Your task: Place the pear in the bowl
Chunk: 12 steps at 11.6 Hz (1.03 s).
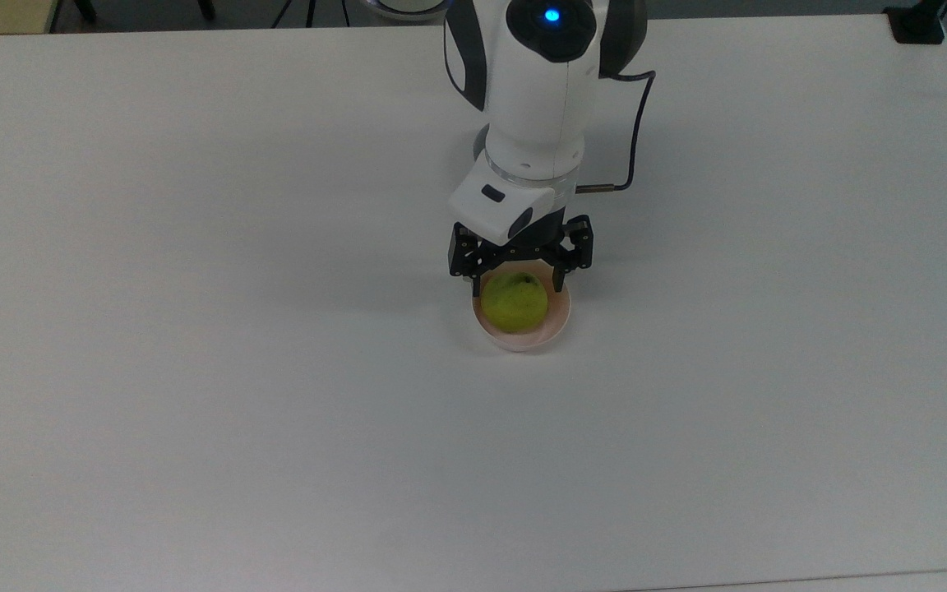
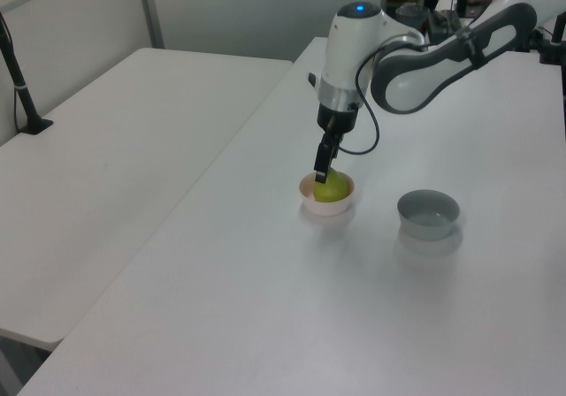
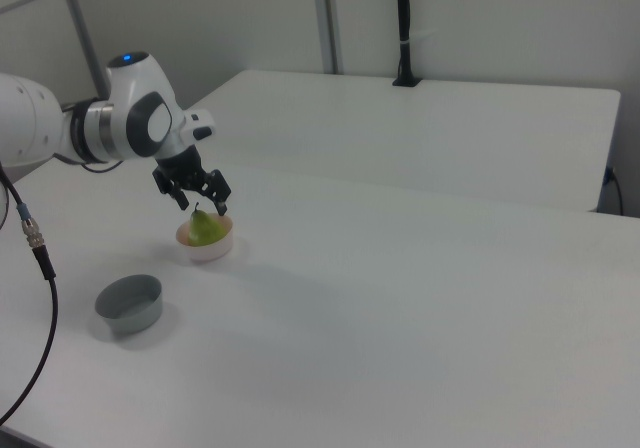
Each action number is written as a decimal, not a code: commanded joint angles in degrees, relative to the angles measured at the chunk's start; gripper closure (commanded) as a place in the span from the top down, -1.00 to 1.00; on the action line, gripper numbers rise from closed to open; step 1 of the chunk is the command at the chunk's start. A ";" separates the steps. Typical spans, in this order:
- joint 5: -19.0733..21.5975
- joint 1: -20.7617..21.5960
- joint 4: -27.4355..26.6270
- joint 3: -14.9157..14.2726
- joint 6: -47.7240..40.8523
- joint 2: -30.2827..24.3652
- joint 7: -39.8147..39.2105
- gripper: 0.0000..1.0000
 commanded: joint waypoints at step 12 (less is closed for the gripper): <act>4.82 -13.04 3.57 -1.40 -38.73 -21.78 -10.87 1.00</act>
